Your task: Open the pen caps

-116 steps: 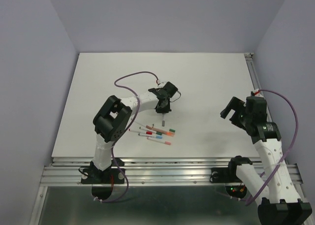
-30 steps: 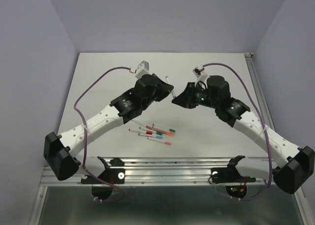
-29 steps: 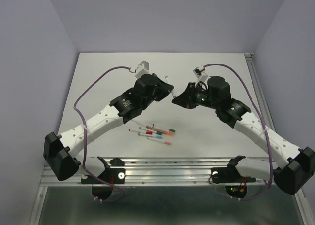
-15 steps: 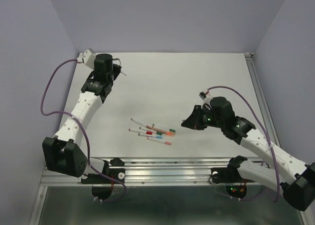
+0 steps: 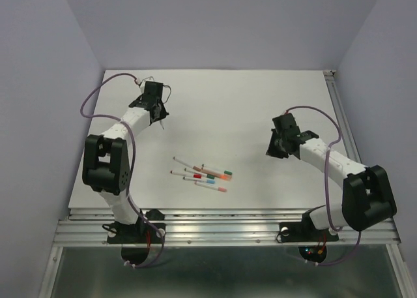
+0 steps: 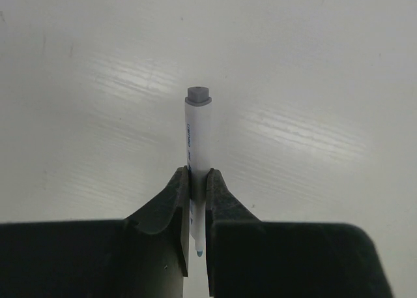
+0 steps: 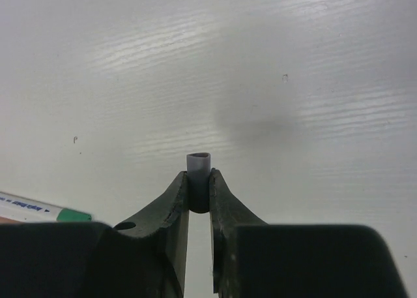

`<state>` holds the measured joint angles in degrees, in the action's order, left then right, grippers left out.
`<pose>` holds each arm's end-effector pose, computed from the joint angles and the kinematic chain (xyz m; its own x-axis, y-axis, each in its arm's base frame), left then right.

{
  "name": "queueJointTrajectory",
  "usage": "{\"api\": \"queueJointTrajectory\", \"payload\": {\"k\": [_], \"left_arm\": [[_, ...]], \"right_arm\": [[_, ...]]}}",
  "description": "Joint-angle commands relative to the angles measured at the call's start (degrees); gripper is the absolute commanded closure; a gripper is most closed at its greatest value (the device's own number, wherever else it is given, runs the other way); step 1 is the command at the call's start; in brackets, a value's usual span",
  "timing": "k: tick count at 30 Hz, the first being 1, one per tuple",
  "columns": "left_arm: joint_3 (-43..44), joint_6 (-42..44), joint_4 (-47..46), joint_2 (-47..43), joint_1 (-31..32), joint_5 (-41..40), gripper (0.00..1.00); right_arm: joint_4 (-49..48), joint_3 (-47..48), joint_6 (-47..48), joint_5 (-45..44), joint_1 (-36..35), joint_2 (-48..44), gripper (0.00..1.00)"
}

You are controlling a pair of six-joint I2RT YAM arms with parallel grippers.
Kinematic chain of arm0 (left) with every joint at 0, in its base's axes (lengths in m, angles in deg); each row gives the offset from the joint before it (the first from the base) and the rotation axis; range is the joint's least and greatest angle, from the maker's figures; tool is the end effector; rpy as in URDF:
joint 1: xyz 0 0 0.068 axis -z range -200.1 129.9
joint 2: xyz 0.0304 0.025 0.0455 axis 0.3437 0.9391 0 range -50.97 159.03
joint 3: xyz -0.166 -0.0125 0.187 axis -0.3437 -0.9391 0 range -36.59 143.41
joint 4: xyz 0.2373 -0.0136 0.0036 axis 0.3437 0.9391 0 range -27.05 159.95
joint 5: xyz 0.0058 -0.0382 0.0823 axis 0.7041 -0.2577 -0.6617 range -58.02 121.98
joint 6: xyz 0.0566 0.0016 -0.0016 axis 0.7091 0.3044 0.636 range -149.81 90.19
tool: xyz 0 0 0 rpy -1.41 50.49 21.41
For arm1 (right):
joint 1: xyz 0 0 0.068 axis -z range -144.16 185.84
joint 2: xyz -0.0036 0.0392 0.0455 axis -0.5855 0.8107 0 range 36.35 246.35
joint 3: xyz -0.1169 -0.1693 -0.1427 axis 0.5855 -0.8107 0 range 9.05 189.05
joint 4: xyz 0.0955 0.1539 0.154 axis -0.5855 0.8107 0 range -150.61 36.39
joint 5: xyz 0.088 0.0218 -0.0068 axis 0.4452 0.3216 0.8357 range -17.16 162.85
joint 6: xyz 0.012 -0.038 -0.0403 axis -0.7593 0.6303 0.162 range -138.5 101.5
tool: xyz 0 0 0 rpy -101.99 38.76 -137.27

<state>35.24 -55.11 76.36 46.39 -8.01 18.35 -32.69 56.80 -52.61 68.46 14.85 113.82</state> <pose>0.3562 -0.0667 0.2411 -0.5660 -0.3035 -0.7665 -0.2406 0.9501 -0.1985 0.2334 0.0864 0.1959 -0.8319 0.2798 -0.4793 0.1783 0.9526 0.2467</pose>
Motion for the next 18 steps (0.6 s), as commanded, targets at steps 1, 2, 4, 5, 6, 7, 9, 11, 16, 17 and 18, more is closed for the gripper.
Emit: {"api": "queueJointTrajectory", "payload": {"k": [1, 2, 4, 5, 6, 7, 9, 11, 16, 17, 18], "left_arm": [[3.22, 7.98, -1.03, 2.12, -0.06, 4.23, 1.0], [4.88, 7.9, 0.81, 4.57, -0.06, 2.92, 1.0], [6.12, 7.9, 2.49, 6.52, -0.06, 2.2, 0.99], [6.74, 7.72, 2.85, 8.09, -0.06, 1.68, 0.91], [6.74, 7.63, 3.11, 8.63, -0.06, 1.76, 0.89], [6.48, 7.81, 2.94, 9.59, -0.06, 2.37, 0.84], [6.3, 7.81, 2.68, 10.48, -0.06, 3.25, 0.79], [5.6, 7.72, 2.5, 11.18, -0.06, 3.87, 0.76], [4.81, 7.55, 2.32, 11.01, -0.06, 4.92, 0.61], [4.55, 7.55, 2.15, 10.4, -0.06, 5.36, 0.58], [4.46, 7.11, 2.23, 10.13, 0.03, 5.37, 0.54]], "right_arm": [[-1.56, 4.46, 3.17, -5.29, 0.25, 3.82, 0.98], [-2.16, 4.46, 3.17, -5.63, 0.34, 4.61, 0.96], [-3.04, 3.59, 3.08, -7.04, 0.34, 5.67, 0.92], [-3.48, 3.32, 3.08, -8.17, 0.34, 5.93, 0.9], [-3.58, 3.14, 3.0, -8.62, 0.34, 6.2, 0.88], [-3.75, 2.97, 3.26, -8.8, 0.34, 6.72, 0.86], [-4.19, 2.62, 3.35, -8.28, 0.43, 7.16, 0.82], [-4.89, 1.83, 3.61, -8.01, 0.43, 7.43, 0.8], [-5.51, 0.42, 3.96, -7.31, 0.51, 8.04, 0.72], [-5.86, -0.28, 3.87, -7.48, 0.43, 8.31, 0.71], [-6.04, -0.55, 3.79, -7.83, 0.43, 8.48, 0.7]]}}
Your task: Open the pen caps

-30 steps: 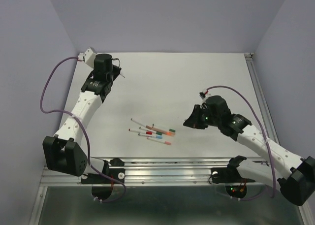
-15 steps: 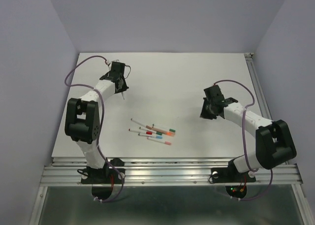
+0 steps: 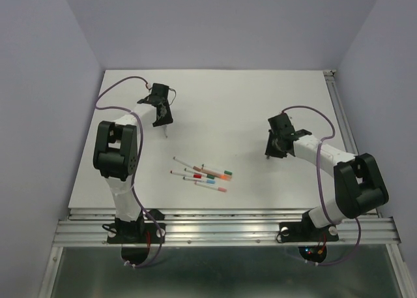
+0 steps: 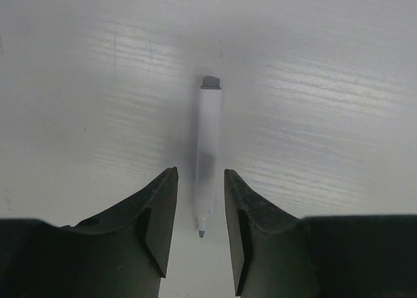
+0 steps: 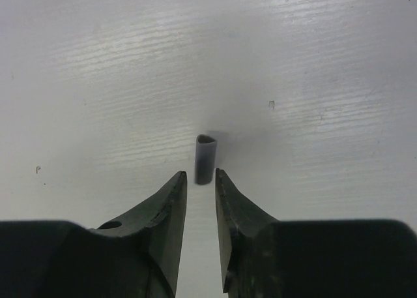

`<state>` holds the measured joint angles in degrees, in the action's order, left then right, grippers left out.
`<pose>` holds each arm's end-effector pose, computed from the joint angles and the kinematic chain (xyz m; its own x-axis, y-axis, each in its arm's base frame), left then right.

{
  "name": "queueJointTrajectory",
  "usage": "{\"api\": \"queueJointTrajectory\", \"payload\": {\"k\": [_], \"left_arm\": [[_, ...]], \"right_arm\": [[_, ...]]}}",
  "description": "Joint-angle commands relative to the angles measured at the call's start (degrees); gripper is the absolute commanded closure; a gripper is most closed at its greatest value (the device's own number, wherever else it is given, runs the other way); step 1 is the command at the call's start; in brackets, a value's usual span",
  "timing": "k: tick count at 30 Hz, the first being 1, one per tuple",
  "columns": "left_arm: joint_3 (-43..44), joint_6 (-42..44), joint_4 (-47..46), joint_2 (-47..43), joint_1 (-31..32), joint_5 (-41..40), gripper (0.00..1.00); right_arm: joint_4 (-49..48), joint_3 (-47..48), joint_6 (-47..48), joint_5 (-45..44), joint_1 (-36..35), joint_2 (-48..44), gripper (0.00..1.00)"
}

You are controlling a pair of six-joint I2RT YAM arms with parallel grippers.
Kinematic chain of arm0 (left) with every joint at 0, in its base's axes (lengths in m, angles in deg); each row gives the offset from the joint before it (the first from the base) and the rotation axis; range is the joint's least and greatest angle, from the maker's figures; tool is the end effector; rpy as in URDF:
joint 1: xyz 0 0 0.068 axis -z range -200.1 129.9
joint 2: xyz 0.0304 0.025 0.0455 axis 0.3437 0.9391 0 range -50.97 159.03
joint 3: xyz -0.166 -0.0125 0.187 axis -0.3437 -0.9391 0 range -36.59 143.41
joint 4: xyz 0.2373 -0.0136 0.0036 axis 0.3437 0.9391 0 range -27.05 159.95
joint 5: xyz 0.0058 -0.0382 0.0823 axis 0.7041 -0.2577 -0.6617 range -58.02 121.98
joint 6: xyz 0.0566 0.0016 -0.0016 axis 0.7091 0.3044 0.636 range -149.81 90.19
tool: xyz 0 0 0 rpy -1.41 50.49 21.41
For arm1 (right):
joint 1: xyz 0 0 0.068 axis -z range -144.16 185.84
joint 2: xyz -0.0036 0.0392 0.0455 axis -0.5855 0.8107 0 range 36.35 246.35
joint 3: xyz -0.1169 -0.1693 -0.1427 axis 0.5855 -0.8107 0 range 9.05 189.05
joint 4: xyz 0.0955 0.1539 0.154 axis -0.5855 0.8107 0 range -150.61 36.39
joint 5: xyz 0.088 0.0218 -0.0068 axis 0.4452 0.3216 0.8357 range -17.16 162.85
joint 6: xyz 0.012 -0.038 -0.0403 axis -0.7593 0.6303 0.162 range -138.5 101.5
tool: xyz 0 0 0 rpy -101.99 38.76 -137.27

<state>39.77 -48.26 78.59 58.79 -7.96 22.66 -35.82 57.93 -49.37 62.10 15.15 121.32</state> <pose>0.3844 -0.0761 0.1839 -0.7331 -0.1618 -0.6606 -0.1352 0.9866 -0.0915 0.2519 0.0873 0.1738 -0.8361 0.2232 -0.5012 0.1943 0.9748 0.1099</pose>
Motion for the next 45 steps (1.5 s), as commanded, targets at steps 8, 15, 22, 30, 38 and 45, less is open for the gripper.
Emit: {"api": "queueJointTrajectory", "payload": {"k": [8, 15, 22, 30, 38, 45], "left_arm": [[-1.03, -1.75, 1.24, -5.07, 0.25, 2.2, 0.39], [-3.14, -4.3, 1.24, -14.82, 3.06, 2.82, 0.27], [-7.53, -10.35, 1.24, -29.32, 4.99, 6.77, 0.01], [-23.61, -19.32, 2.37, -48.56, 6.31, 13.44, 0.01], [-34.0, -44.1, 12.11, -56.94, 26.94, 6.89, 0.01], [-30.31, -68.18, 21.54, -44.48, 43.83, 2.03, 0.03]], "right_arm": [[-2.56, -3.09, -0.15, -1.13, 0.12, 0.46, 0.61], [1.22, -0.46, 2.92, 0.72, 0.12, -5.68, 0.04], [2.45, 0.86, 10.99, 13.78, -1.1, -16.49, 0.0], [3.42, 4.2, 9.96, 2.67, -27.02, -19.05, 0.0], [6.4, 2.89, -0.32, -9.28, -27.04, -23.53, 0.0], [15.44, 1.39, -10.25, -22.99, -27.04, -30.56, 0.0]]}}
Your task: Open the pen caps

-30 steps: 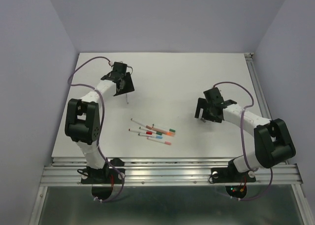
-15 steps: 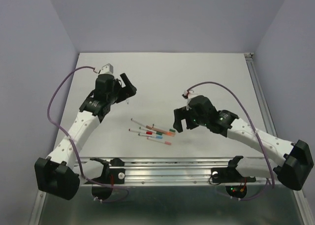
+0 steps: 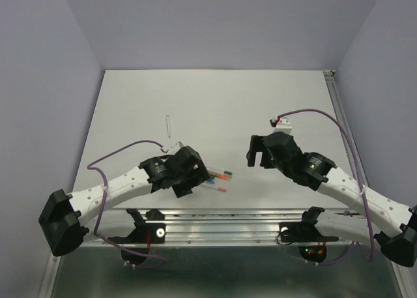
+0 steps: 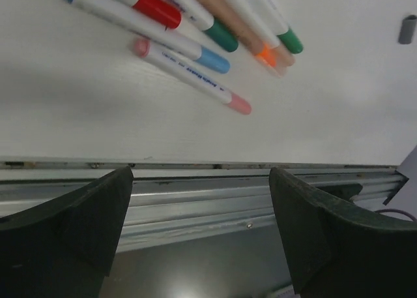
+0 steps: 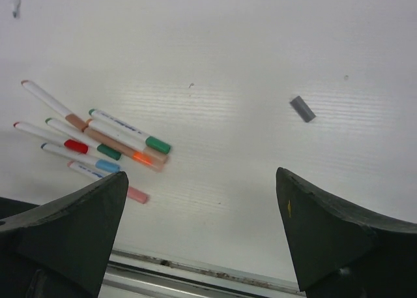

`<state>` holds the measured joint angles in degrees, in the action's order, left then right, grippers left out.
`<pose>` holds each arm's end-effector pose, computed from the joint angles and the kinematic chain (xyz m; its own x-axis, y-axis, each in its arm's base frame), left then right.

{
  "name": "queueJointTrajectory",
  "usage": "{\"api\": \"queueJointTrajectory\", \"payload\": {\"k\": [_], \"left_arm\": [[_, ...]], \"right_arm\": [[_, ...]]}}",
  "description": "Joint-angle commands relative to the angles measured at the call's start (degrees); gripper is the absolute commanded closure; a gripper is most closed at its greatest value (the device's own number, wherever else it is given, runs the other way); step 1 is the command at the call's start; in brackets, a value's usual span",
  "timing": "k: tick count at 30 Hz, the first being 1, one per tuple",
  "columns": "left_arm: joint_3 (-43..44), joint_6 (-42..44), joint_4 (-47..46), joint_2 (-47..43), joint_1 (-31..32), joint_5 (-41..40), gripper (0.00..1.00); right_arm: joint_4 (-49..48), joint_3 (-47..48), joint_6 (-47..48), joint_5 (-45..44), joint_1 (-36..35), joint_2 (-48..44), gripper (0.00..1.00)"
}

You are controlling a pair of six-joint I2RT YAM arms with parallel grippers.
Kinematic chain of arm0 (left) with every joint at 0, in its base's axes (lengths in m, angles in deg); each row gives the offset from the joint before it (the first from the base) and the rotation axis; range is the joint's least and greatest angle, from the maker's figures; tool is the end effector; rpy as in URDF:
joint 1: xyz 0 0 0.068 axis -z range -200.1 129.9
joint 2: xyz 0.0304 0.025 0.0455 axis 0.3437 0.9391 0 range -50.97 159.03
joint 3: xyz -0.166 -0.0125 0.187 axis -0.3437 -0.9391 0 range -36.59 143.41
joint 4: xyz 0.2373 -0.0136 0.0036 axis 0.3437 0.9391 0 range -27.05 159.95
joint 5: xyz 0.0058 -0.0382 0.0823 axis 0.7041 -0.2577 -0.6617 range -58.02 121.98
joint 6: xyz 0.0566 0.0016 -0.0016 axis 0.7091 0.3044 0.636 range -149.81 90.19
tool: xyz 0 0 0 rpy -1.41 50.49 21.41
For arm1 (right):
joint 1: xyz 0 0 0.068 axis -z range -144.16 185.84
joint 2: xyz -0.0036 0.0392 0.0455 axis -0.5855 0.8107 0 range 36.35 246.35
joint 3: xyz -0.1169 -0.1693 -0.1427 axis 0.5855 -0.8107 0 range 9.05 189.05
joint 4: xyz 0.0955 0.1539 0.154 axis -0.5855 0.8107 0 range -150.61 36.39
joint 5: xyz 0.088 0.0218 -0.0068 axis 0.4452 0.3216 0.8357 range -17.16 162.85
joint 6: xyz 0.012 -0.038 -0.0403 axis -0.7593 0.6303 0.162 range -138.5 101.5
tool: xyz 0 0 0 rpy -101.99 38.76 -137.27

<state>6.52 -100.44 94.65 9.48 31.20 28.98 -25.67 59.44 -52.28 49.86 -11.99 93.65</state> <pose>0.1286 -0.1572 0.2290 -0.8716 -0.4188 -0.2547 -0.1941 0.7720 -0.6053 0.1439 0.1359 0.2755 -0.6431 0.0525 -0.7640 -0.1557 0.9678 0.1976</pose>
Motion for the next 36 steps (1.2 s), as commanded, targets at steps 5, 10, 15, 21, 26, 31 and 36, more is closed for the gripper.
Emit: {"api": "queueJointTrajectory", "payload": {"k": [5, 10, 15, 21, 26, 31, 36], "left_arm": [[9.43, -22.35, 8.98, 15.74, 6.52, -6.4, 0.08], [15.85, -27.1, 14.17, 23.83, 6.52, -7.89, 0.1], [17.79, -26.84, 14.53, 28.75, 6.78, -6.93, 0.22], [18.76, -25.09, 11.46, 33.85, 7.31, -5.87, 0.22], [16.92, -25.34, 8.91, 35.09, 7.4, -4.73, 0.23], [13.32, -25.87, 5.83, 34.3, 7.4, -3.85, 0.31], [10.86, -26.4, 5.04, 34.12, 7.4, -2.97, 0.35]], "right_arm": [[6.81, -1.79, -8.67, -13.14, 0.11, -5.97, 0.0], [8.21, -3.45, -9.55, -13.23, 0.11, -7.02, 0.0], [8.3, -4.78, -10.17, -14.54, 0.11, -7.64, 0.0], [8.22, -4.86, -10.08, -14.9, 0.11, -7.64, 0.0], [9.44, -4.6, -10.52, -14.99, 0.11, -7.9, 0.0], [9.62, -5.04, -10.96, -14.72, 0.11, -8.52, 0.0], [9.97, -4.78, -11.31, -14.02, 0.11, -8.61, 0.0]]}}
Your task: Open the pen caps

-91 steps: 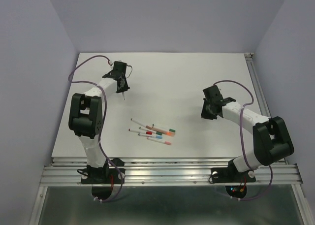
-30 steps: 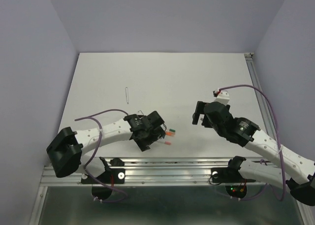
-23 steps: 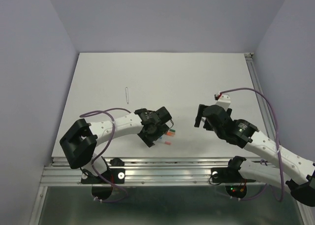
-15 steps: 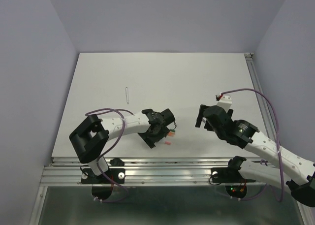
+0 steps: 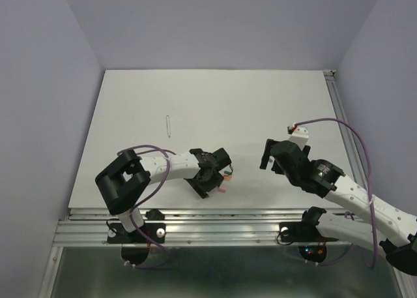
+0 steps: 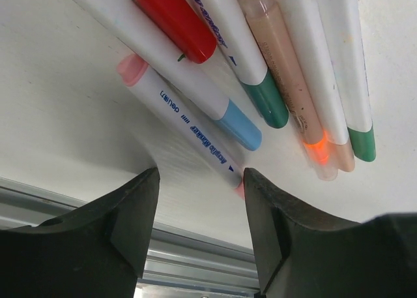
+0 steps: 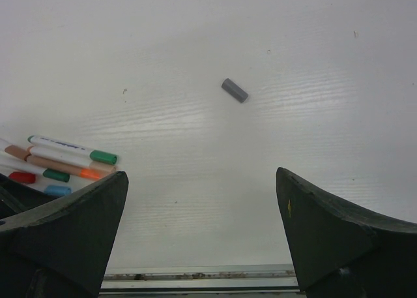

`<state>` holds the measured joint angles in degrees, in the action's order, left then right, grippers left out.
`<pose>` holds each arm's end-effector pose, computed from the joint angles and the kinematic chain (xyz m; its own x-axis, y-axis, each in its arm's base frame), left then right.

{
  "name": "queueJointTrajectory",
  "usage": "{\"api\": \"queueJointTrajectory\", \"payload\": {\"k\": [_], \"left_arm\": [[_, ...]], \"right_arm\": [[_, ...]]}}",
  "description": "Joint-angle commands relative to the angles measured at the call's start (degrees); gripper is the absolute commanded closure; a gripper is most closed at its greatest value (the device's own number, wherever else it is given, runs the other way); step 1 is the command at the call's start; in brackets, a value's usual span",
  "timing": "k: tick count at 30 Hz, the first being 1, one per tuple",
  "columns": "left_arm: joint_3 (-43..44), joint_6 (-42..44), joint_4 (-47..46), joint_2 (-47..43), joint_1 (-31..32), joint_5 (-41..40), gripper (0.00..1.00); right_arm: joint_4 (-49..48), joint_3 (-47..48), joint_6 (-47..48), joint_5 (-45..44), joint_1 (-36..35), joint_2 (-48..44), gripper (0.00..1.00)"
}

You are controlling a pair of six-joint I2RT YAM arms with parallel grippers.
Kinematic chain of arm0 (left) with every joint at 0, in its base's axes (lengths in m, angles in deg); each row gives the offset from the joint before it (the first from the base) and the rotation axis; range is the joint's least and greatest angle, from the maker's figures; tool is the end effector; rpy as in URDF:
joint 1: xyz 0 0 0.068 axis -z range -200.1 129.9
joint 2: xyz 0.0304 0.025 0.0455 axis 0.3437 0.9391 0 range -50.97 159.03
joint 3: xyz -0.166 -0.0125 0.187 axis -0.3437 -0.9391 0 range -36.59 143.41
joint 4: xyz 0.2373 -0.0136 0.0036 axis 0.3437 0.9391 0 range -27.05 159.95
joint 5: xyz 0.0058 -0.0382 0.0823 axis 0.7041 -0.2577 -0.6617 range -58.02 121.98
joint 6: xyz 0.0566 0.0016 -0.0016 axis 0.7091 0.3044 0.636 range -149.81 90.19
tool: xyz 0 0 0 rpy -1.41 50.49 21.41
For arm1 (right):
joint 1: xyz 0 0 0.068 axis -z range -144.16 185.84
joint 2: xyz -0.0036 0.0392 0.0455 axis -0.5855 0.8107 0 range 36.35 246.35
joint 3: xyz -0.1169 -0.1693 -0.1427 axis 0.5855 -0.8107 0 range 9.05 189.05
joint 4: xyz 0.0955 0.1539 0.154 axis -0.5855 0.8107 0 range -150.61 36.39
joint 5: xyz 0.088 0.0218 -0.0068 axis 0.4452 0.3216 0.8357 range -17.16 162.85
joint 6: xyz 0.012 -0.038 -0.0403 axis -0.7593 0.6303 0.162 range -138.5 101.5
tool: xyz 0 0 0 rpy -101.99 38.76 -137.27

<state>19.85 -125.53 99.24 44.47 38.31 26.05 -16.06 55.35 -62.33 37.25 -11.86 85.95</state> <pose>0.1501 -0.2363 0.1520 -0.7789 -0.6228 -0.0741 -0.5872 0.7656 -0.2626 0.1232 0.1013 0.2653 -0.5944 0.1835 -0.7829 0.1014 0.9829 0.1534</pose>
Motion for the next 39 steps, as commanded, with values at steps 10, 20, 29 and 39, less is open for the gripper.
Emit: {"api": "queueJointTrajectory", "payload": {"k": [10, 20, 29, 39], "left_arm": [[-5.18, -1.92, 3.64, -0.33, -0.31, 0.66, 0.51], [-11.18, -0.96, -2.54, -1.75, -2.78, -0.05, 0.51], [-11.36, -1.13, -2.37, 3.35, -3.31, 1.54, 0.58], [-11.88, -0.61, 0.44, 4.32, -3.31, 0.66, 0.89]], "right_arm": [[0.71, -0.43, -2.05, -1.85, -0.11, -2.05, 0.0], [1.41, 0.37, -1.52, -2.02, -0.11, -2.23, 0.0], [1.94, 0.36, -2.4, -2.29, -0.02, -3.02, 0.0], [2.82, 0.72, -3.01, -3.6, -0.02, -4.78, 0.0]]}}
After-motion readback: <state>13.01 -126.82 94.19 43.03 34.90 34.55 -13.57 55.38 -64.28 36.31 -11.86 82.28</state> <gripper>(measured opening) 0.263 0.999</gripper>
